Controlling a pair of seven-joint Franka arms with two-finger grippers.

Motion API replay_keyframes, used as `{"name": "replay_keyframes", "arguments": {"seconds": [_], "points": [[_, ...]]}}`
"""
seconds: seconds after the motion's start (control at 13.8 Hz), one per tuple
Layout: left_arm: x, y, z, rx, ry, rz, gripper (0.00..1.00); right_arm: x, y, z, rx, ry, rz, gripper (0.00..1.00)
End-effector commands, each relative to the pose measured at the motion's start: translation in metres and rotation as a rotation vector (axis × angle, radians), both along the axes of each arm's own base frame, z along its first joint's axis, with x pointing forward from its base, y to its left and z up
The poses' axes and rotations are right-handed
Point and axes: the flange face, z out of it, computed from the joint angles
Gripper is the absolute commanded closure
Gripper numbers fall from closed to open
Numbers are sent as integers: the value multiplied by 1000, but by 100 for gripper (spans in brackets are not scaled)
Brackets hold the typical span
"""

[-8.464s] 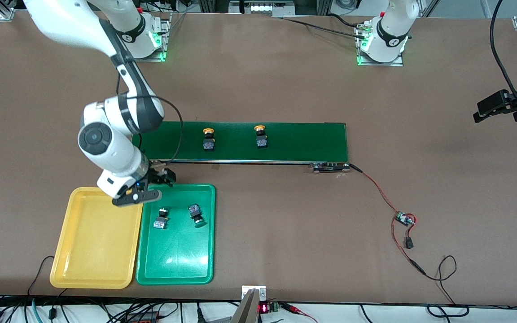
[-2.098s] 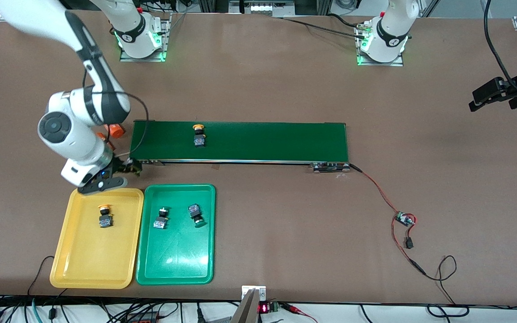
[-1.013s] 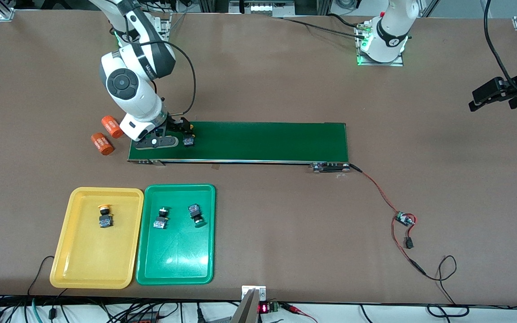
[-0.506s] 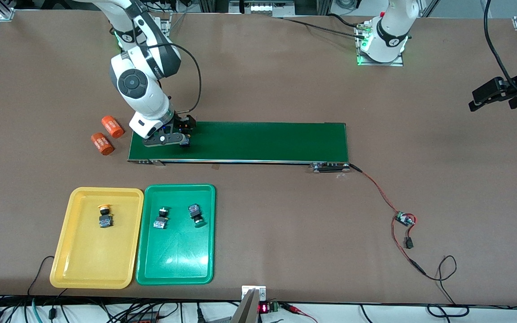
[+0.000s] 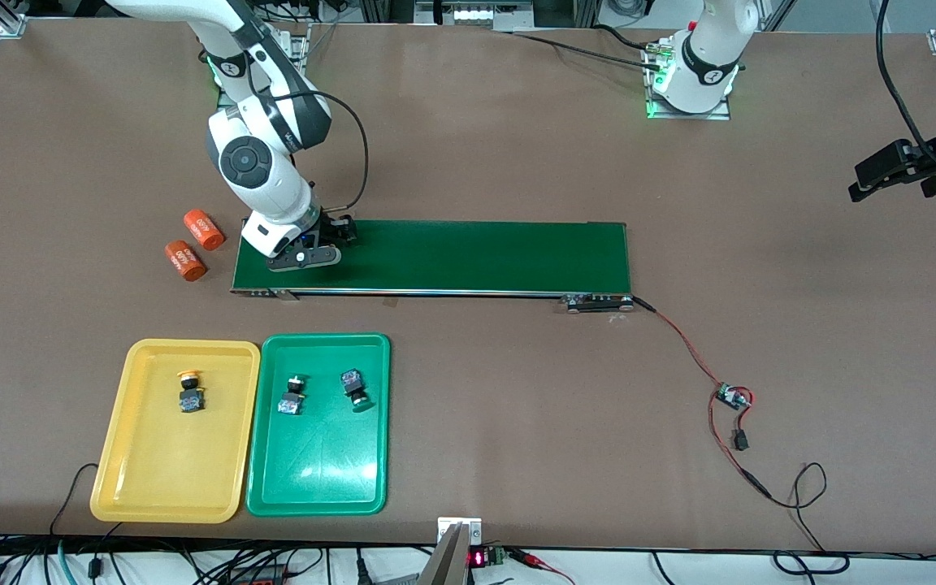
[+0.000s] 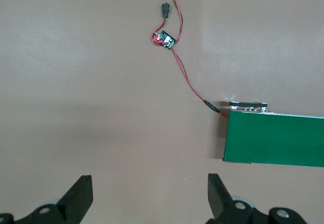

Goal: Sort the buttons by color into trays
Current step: 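Grasp the last yellow-capped button on the belt with the right gripper, then carry the yellow button to the yellow tray and lower it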

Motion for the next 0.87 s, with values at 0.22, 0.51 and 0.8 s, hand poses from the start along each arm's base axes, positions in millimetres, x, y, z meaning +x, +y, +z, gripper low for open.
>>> {"name": "replay_keyframes", "arguments": {"seconds": [0.22, 0.51, 0.8], "points": [[-5, 1, 4, 4, 4, -12, 0, -1, -4, -4, 10, 2, 45, 72], [-5, 1, 4, 4, 4, -12, 0, 7, -12, 4, 12, -15, 38, 96], [-5, 1, 4, 4, 4, -12, 0, 51, -39, 49, 32, -96, 47, 98]]}}
